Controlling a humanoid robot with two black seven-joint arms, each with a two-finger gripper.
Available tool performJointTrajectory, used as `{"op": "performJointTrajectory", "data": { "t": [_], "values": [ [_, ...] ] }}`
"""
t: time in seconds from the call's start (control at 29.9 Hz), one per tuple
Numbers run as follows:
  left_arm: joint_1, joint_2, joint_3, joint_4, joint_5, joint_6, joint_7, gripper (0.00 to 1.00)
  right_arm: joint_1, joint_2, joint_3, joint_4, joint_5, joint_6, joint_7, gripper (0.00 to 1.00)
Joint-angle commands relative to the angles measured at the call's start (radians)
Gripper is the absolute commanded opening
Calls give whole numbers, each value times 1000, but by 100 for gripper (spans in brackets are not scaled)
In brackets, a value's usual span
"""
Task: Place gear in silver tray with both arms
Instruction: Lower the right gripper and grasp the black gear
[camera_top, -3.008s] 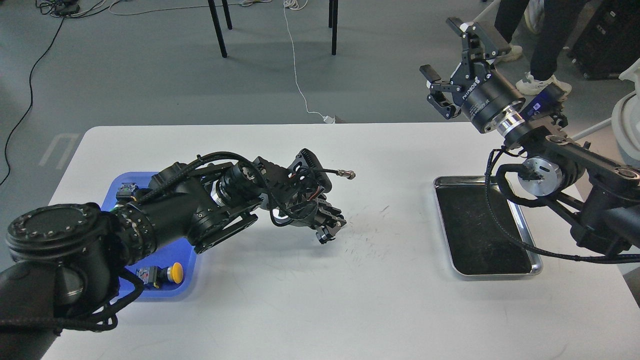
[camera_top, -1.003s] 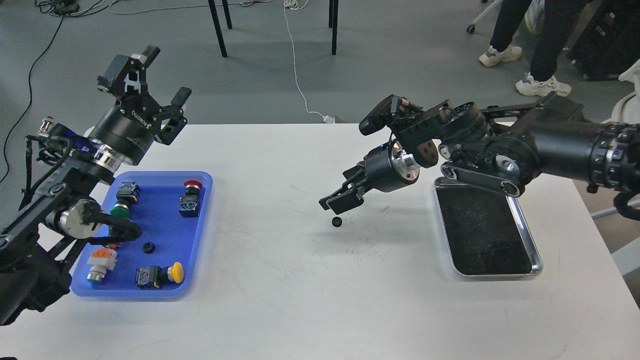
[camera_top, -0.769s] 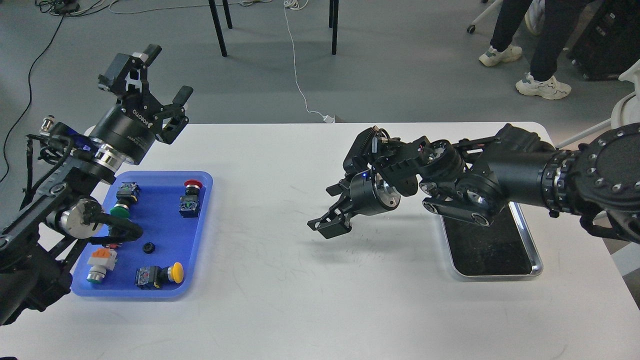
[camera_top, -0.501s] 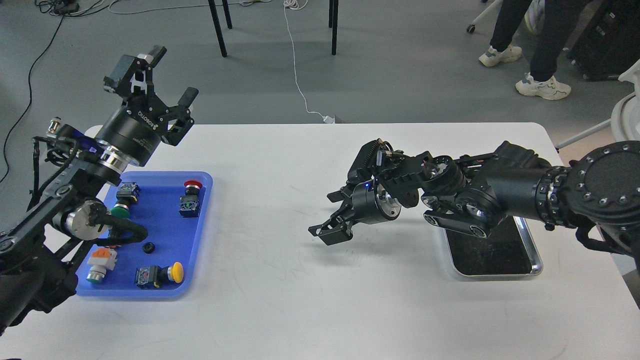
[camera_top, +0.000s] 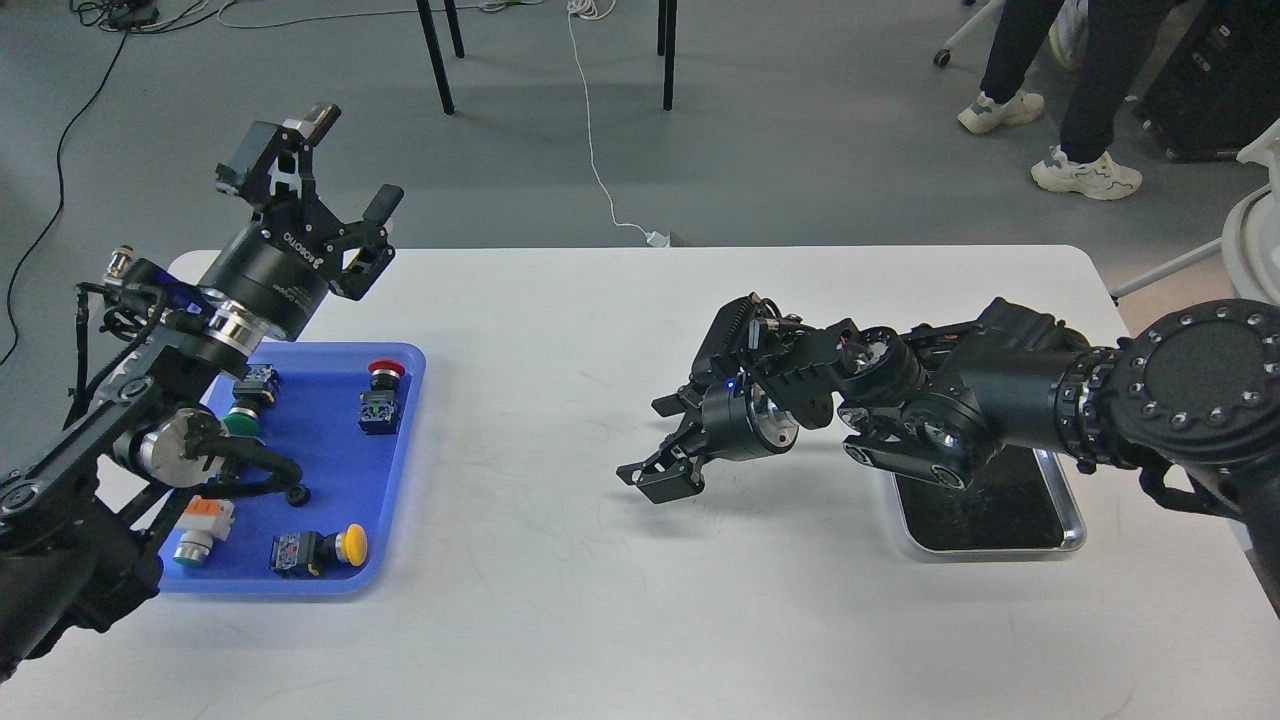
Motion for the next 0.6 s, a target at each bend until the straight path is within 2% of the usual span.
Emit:
{"op": "performJointTrajectory", "data": {
  "t": [0.0,0.4,0.5,0.57],
  "values": [
    [0,-1,2,-1,0,0,0,98,-2,0,-9,-24,-1,0,0,95],
    [0,-4,2,-9,0,1,0,98,-41,0,-26,-76,0,0,0,92],
    [0,-4,3,-14,0,1,2,98,-50,0,-26,-83,0,0,0,75],
    [0,-4,3,-14,0,1,2,98,-51,0,-26,-90,0,0,0,74]
  ]
}}
